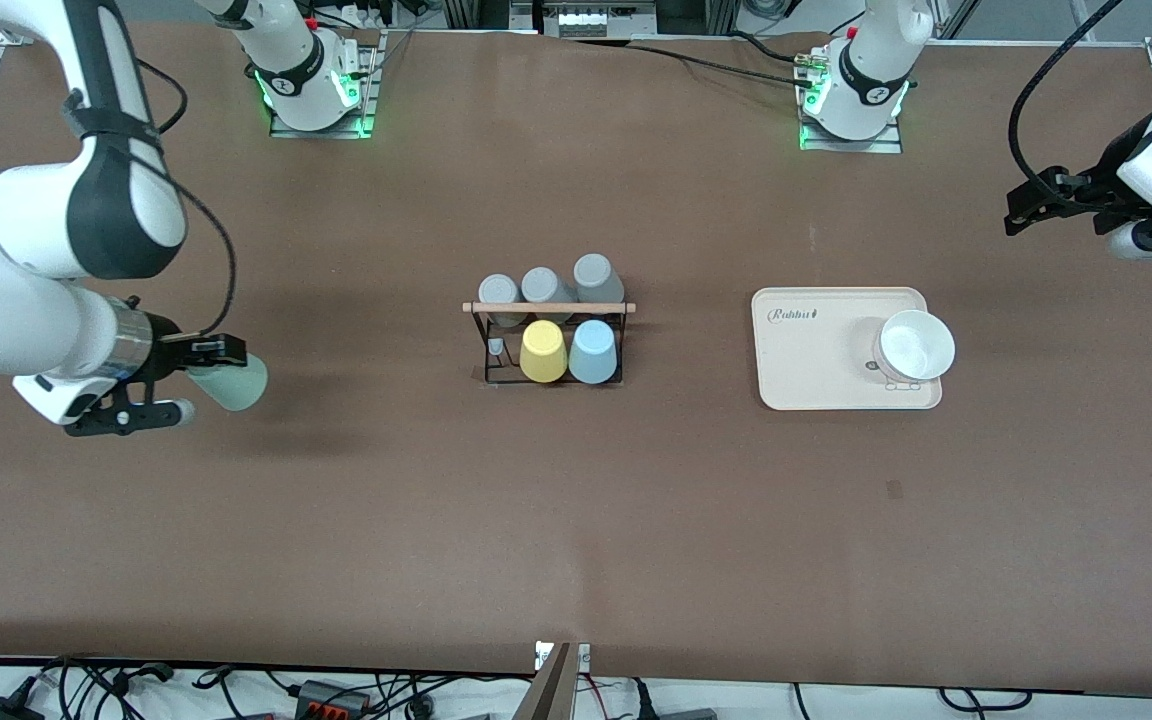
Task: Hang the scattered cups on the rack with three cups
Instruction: 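Grasp the pale green cup with the right gripper while the left gripper withdraws, then carry the pale green cup with the right gripper to the rack peg, then hang the pale green cup on the rack peg beside the yellow cup, then open the right gripper and draw it back from the rack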
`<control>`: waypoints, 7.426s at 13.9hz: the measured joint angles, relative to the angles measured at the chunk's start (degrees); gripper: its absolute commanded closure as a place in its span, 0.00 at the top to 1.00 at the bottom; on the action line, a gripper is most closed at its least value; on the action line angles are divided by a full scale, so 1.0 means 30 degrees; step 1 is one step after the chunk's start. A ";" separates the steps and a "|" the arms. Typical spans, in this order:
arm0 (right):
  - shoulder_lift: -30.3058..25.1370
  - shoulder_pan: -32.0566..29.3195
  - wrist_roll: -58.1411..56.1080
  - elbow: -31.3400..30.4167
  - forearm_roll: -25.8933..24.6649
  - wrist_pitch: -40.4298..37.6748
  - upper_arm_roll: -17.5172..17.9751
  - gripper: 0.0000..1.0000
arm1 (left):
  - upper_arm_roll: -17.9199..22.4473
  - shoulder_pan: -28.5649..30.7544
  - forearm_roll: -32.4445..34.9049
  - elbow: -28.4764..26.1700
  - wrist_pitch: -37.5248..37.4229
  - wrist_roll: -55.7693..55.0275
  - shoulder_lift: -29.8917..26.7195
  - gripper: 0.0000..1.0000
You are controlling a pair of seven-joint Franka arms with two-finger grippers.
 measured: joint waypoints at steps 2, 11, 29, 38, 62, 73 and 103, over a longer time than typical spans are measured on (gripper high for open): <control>0.0095 0.0869 0.1578 0.0429 0.0023 -0.0122 0.0017 0.26 | -0.0020 0.0000 0.0000 0.0137 0.0000 0.0000 0.0082 1.00; 0.0779 0.5881 0.7168 0.1167 0.0057 0.1465 0.0140 0.24 | -0.0048 0.0000 0.0000 0.0273 0.0000 0.0001 0.0107 1.00; 0.3656 0.9157 0.8651 0.3170 0.0056 0.1268 0.0138 0.24 | -0.0058 0.0000 0.0001 0.0280 0.0000 0.0001 0.0115 1.00; 0.4458 0.9156 0.7838 0.3170 0.0056 0.1042 -0.0005 0.24 | -0.0060 0.0000 0.0001 0.0281 0.0000 0.0001 0.0116 1.00; 0.5627 0.8603 0.7469 0.3175 0.1646 0.1333 -0.0120 0.26 | -0.0060 0.0001 0.0001 0.0281 0.0000 0.0001 0.0122 1.00; 0.5650 0.8691 0.7469 0.3210 0.1648 0.1462 -0.0087 1.00 | -0.0060 0.0001 0.0001 0.0281 0.0000 0.0001 0.0123 1.00; -0.1241 -0.2233 0.0955 0.4425 -0.0120 -0.1332 -0.1520 1.00 | -0.0063 0.0000 0.0003 0.0294 -0.0001 0.0001 0.0135 1.00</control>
